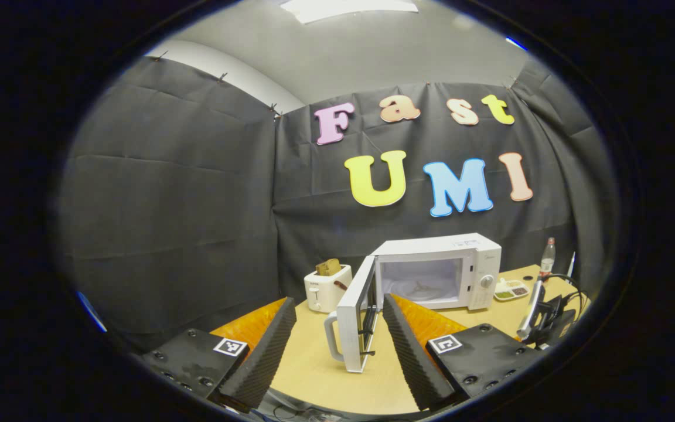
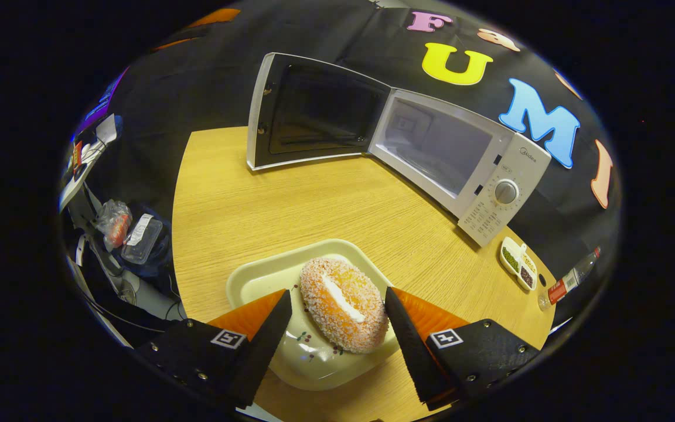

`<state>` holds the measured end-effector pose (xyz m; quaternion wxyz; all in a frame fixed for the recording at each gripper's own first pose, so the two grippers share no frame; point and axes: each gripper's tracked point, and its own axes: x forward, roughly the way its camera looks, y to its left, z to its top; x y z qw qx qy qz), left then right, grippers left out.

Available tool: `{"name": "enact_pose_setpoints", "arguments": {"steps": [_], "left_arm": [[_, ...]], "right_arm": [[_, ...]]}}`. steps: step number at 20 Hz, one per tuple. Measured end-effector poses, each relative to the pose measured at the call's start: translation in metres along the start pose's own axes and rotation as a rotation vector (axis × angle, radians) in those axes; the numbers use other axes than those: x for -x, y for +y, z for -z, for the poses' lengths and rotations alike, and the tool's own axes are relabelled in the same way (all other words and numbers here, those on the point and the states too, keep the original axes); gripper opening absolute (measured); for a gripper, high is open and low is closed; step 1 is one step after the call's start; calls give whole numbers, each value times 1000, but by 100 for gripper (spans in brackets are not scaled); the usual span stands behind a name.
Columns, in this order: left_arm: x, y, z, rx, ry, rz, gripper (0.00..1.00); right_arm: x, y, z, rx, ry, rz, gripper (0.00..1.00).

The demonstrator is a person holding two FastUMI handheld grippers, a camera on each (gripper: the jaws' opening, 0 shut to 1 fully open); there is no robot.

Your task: Open the microwave oven with the left hand, put the food in, and close the microwave oven.

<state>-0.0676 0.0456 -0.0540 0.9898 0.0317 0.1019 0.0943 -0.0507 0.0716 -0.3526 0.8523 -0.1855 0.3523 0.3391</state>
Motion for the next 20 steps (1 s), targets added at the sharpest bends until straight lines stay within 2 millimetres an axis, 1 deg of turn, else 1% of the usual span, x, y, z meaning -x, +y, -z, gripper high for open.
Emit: {"name": "enact_pose_setpoints", "arguments": {"steps": [2, 3, 5, 6, 7, 8, 9, 10, 11, 12, 14, 17, 20], "left_arm": [[1, -7, 2, 11, 8, -3, 96], [1, -10, 2, 13, 9, -3, 96], [1, -11, 3, 10, 11, -5, 96], [0, -12, 0, 9, 6, -2, 96], [0, -13, -1, 9, 0, -1, 96], [-2, -11, -2, 8, -4, -2, 96], [-5, -9, -3, 7, -7, -4, 96], [-8, -9, -3, 9, -11, -5, 96], [-9, -6, -4, 10, -11, -5, 96], [-12, -3, -3, 12, -13, -7, 96], [-20, -1, -1, 17, -15, -7, 96], [-38, 4, 4, 40, -13, -4, 96], [-58, 7, -1, 60, -23, 5, 96]], "right_arm": [[-2, -3, 4, 12, 17, 6, 98], [-3, -6, 5, 19, 23, 10, 96], [-3, -8, 4, 30, 24, 17, 89], [-4, -8, 4, 31, 24, 17, 77], [-4, -9, 4, 32, 26, 16, 77], [-3, -10, 2, 31, 24, 22, 69], [-3, -12, 0, 30, 17, 42, 69], [0, -18, -5, 33, 0, 71, 69], [1, -20, -9, 35, -16, 93, 72], [4, -23, -16, 41, -32, 113, 69], [10, -28, -32, 54, -72, 136, 69], [13, -40, -57, 59, -116, 173, 69], [15, -56, -87, 50, -158, 208, 68]]}}
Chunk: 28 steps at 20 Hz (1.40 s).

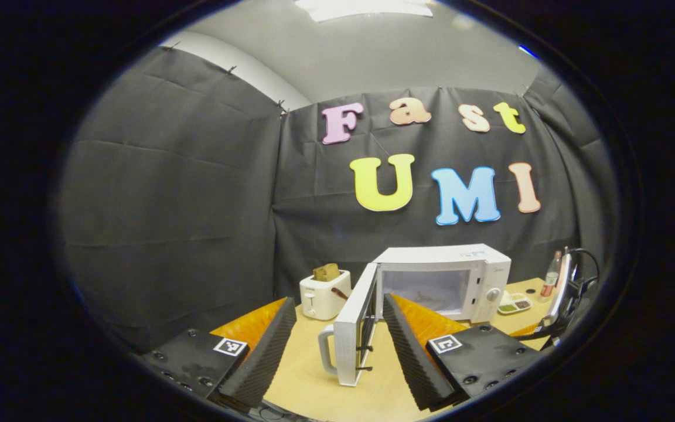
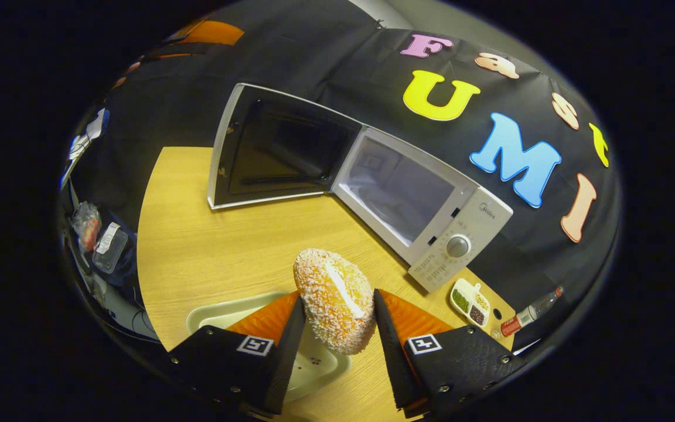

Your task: Open the microwave oven with the left hand, put the food in, and close the microwave oven.

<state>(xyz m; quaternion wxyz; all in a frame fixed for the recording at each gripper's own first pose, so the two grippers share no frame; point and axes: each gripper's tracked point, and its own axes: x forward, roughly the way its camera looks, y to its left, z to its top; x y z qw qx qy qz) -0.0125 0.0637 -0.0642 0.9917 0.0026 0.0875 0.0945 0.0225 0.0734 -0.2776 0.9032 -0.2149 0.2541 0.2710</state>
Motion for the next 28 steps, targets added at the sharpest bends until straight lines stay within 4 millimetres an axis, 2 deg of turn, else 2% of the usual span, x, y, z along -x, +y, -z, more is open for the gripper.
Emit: {"name": "enact_pose_setpoints", "arguments": {"steps": [4, 8, 12, 21, 28], "left_arm": [[-26, 9, -16, 7, -41, 0, 96], [-47, 21, -26, 6, -67, -10, 96], [-63, 37, -32, 8, -81, -31, 96], [-93, 79, -29, 1, -87, -72, 96], [-121, 109, -13, 12, -61, -87, 96]], "right_arm": [[-19, -24, -42, -3, -53, 41, 68], [-41, -39, -80, -13, -97, 68, 68], [-68, -46, -105, 5, -121, 81, 69], [-135, -69, -125, 45, -98, 143, 69], [-195, -80, -132, 80, -66, 197, 69]]}}
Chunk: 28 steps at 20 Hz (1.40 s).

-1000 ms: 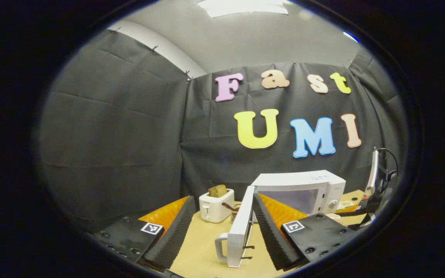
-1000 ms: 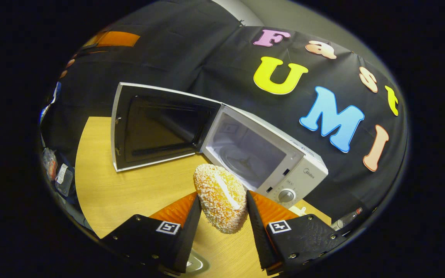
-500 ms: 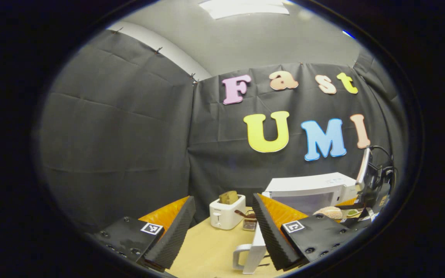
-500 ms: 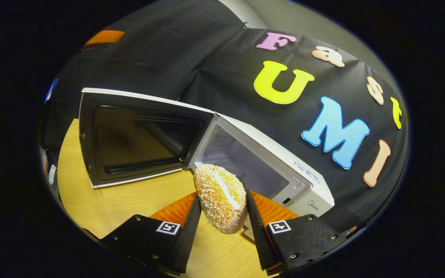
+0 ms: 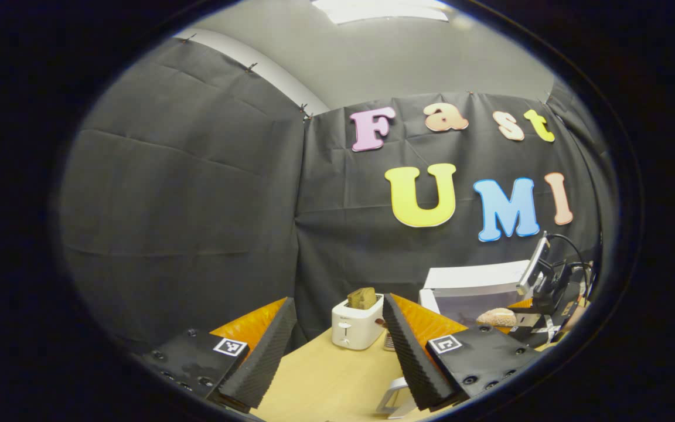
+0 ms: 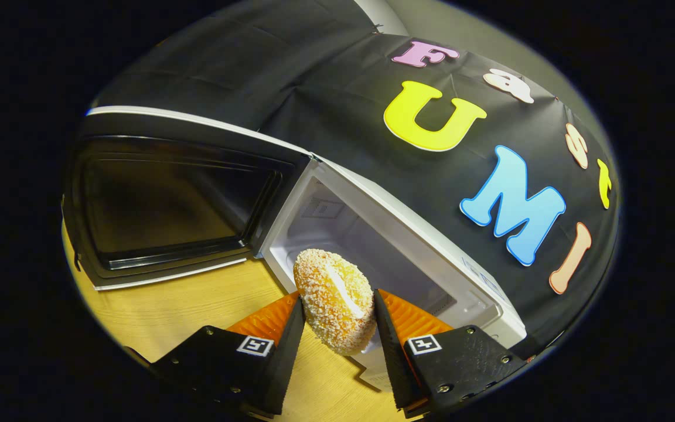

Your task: Open the microwave oven with the left hand, put the food in, and close the microwave oven.

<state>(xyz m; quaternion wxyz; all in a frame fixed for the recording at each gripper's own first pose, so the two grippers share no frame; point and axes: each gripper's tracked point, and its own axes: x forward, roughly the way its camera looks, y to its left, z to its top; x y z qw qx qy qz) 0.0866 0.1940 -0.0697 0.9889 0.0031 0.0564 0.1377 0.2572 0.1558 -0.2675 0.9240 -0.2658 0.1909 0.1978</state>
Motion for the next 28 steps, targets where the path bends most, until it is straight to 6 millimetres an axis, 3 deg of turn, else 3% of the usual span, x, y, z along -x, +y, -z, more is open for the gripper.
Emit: {"name": "enact_pose_setpoints", "arguments": {"steps": [5, 12, 17, 19, 23, 24, 28], "left_arm": [[-15, 24, 15, -5, 30, -22, 97], [-31, 48, 43, -17, 92, -54, 96], [-39, 57, 57, -33, 124, -67, 96], [-42, 57, 58, -38, 125, -64, 96], [-52, 49, 63, -44, 125, -46, 96], [-54, 47, 62, -49, 120, -38, 96], [-61, 35, 63, -68, 87, -12, 96]], "right_arm": [[-44, 0, 5, 22, 10, 42, 69], [-103, 3, 31, 89, 49, 95, 69], [-129, 0, 34, 127, 61, 103, 68], [-133, 2, 36, 123, 67, 91, 69], [-123, 5, 21, 133, 21, 84, 88], [-117, 5, 16, 123, 10, 80, 97], [-87, 5, -1, -8, -12, 65, 98]]}}
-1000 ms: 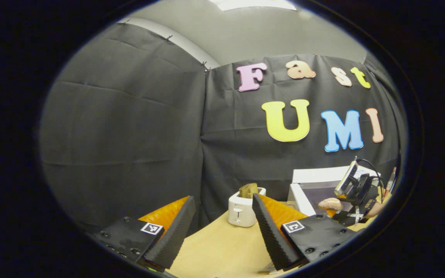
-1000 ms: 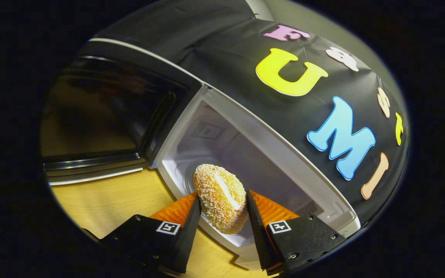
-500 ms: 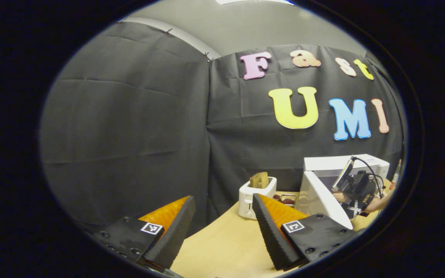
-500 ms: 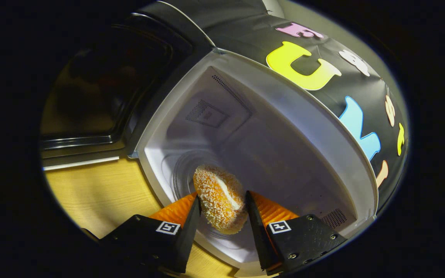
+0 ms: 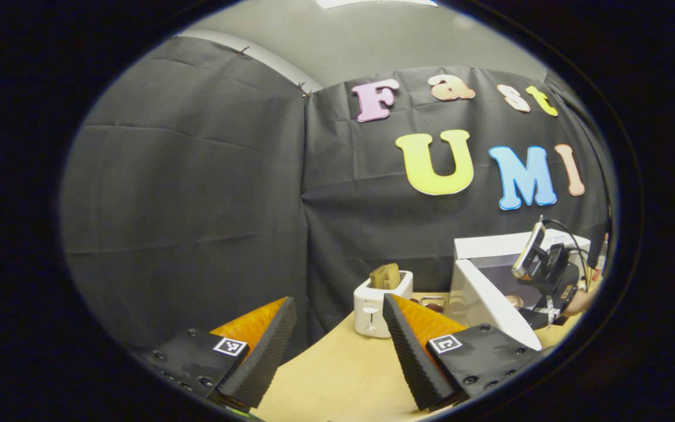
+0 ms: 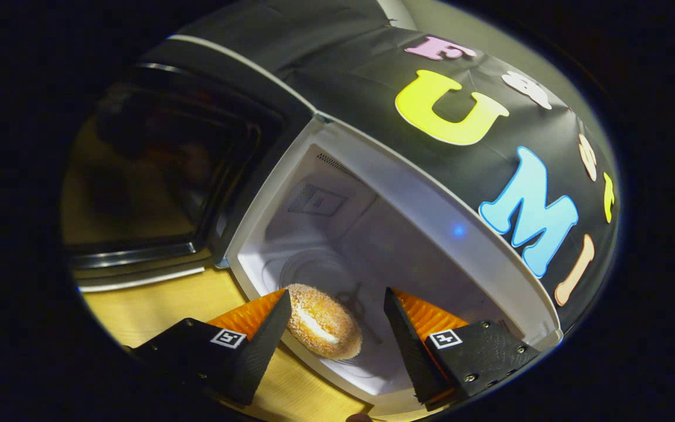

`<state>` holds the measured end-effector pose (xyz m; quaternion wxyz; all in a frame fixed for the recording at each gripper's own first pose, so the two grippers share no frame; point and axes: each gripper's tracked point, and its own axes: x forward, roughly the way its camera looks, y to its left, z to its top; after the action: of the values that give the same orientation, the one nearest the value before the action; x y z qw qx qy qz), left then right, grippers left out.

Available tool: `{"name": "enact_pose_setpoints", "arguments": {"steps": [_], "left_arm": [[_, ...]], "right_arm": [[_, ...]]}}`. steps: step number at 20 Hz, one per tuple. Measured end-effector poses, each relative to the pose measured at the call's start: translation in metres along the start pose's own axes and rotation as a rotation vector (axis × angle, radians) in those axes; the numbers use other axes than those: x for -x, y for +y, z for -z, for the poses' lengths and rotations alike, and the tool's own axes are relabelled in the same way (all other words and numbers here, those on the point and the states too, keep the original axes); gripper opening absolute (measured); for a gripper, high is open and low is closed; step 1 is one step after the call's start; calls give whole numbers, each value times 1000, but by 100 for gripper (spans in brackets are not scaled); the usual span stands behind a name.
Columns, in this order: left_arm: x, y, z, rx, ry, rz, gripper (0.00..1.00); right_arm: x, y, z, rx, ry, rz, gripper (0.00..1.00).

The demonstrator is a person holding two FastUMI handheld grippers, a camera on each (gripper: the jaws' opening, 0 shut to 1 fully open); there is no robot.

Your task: Open the microwave oven with the left hand, put the food in, and close the microwave oven.

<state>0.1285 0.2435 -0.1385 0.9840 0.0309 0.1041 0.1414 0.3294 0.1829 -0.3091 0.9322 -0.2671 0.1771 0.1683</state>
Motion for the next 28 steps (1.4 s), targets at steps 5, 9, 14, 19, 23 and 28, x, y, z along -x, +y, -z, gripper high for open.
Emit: {"name": "enact_pose_setpoints", "arguments": {"steps": [5, 9, 14, 19, 23, 28], "left_arm": [[-1, -17, 27, 5, 32, 45, 96], [2, -24, 60, -3, 84, 76, 96], [8, -25, 108, -5, 171, 71, 96], [17, -46, 138, 2, 237, 112, 77], [30, -79, 151, 12, 282, 187, 25], [38, -98, 148, 23, 281, 208, 7]], "right_arm": [[56, -20, -26, -126, -50, 36, 98], [103, -49, -47, -186, -114, 79, 98], [152, -89, -54, -273, -150, 147, 97], [183, -117, -37, -295, -133, 208, 97], [202, -129, -29, -302, -130, 235, 97], [220, -137, -23, -286, -134, 256, 97]]}}
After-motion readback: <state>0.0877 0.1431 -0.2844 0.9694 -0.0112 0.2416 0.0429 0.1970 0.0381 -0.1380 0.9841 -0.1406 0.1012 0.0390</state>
